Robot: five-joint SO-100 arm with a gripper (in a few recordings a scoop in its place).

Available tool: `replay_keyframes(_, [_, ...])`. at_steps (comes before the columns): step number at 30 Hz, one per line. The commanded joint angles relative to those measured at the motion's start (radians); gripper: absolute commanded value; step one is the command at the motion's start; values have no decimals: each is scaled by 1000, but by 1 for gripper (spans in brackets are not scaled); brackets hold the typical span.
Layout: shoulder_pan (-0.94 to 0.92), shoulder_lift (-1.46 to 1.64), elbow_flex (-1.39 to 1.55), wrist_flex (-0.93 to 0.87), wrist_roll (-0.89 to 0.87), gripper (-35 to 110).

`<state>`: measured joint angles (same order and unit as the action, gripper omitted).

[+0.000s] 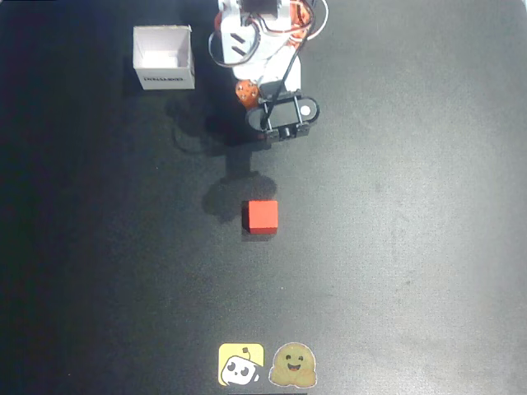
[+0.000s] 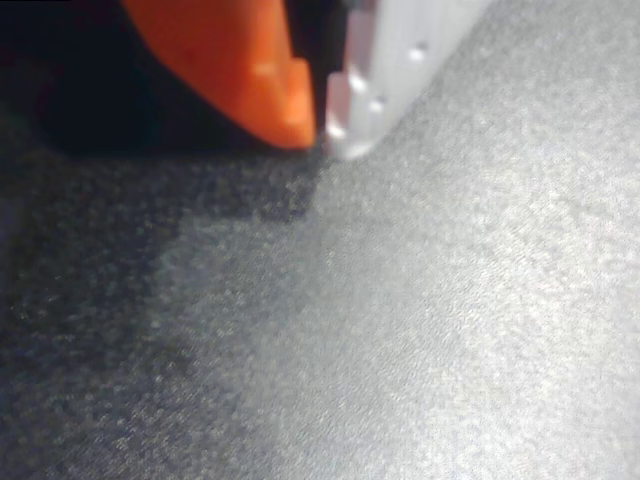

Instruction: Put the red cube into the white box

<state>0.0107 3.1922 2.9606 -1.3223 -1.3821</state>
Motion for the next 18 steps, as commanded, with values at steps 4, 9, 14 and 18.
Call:
replay_keyframes(4, [-66, 5, -6, -26, -206, 1])
replay_keyframes(9, [-64, 5, -6, -26, -206, 1])
replay_keyframes(14, [-63, 5, -6, -26, -204, 1])
replay_keyframes(18, [-58, 5, -6, -26, -204, 1])
